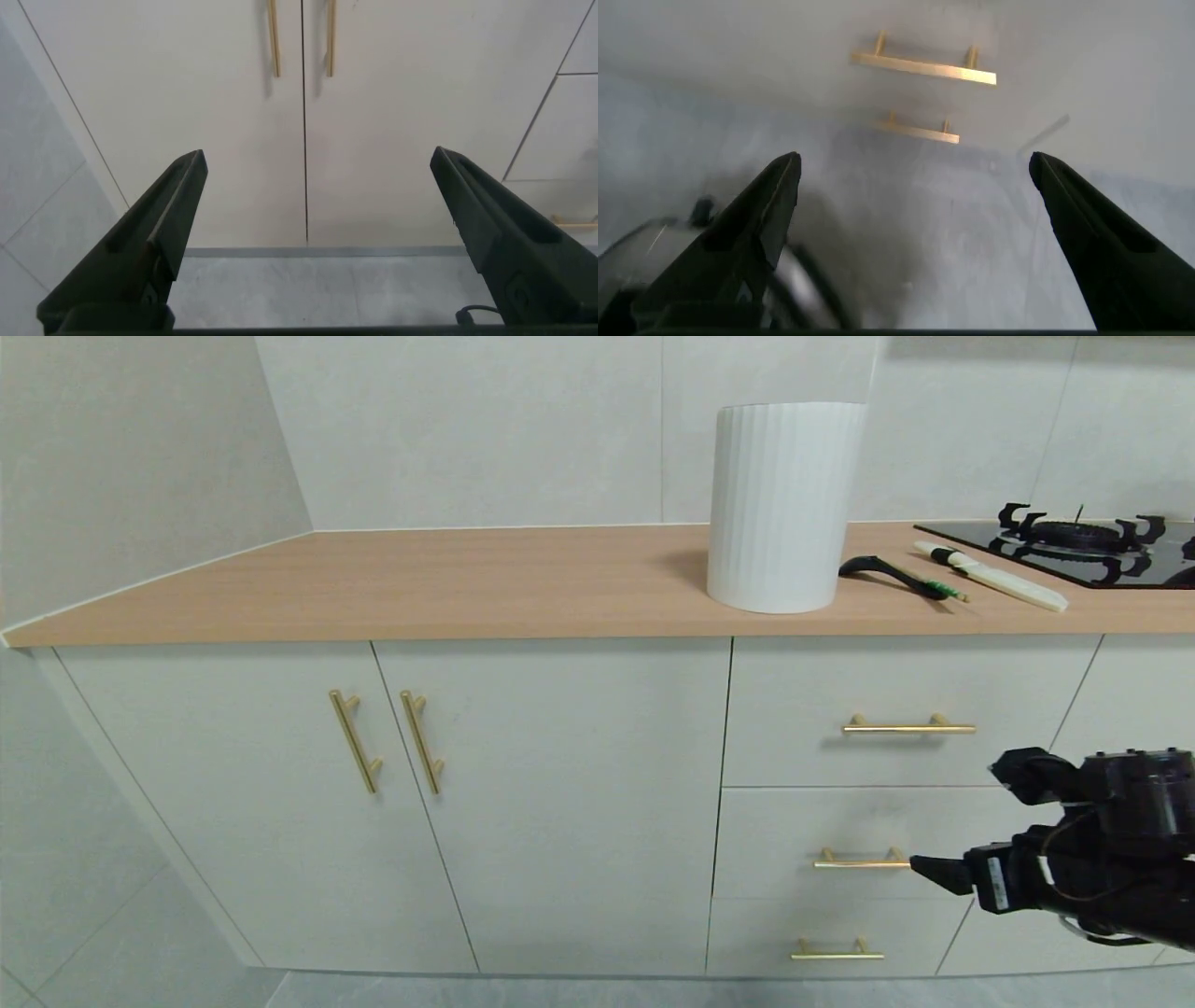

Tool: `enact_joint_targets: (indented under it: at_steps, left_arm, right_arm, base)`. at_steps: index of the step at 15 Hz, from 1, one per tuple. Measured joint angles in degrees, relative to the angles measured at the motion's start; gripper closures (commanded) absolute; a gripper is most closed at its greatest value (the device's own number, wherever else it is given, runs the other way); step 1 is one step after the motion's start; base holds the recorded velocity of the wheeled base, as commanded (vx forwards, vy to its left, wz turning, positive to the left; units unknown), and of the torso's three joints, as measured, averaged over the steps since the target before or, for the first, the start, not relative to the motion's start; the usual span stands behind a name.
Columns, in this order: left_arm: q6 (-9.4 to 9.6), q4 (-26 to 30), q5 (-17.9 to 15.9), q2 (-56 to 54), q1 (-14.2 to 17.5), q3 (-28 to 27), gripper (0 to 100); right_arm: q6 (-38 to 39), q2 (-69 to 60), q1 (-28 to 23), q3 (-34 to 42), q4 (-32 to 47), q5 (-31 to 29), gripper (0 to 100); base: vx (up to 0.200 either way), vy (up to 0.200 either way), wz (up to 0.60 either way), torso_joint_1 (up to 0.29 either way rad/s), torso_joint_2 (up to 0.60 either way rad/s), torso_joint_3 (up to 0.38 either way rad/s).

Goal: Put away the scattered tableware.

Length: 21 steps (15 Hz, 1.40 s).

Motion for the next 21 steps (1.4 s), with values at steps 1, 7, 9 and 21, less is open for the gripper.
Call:
enact_joint_targets:
  at_steps: [1,7,9,21]
  left_arm:
    - [0.0,-0.02,-0.02,0.0,0.0,0.0,0]
    - [-0.05,-0.02,-0.02,0.0,0.0,0.0,0]
    - [-0.05,0.0,-0.02,0.0,0.0,0.0,0]
    - [-0.1,-0.02,-0.02,0.0,0.0,0.0,0]
  right_arm:
    - [-0.04,5.49,0.0,-0.66,-5.06,-0.99,0]
    - [1.19,28.89,-0.09,-2.28,-29.76,-5.13,0]
    - [1.45,33.43,-0.04,-3.17,-32.55,-5.94,0]
    - [6.0,38.84,-0.04,-8.44,-35.58,-8.58,0]
  base:
    - [0.0,0.0,0.0,0.0,0.0,0.0]
    - [0.0,0.0,0.0,0.0,0.0,0.0]
    - [0.0,0.0,0.0,0.0,0.0,0.0]
    - [0.0,0.0,0.0,0.0,0.0,0.0]
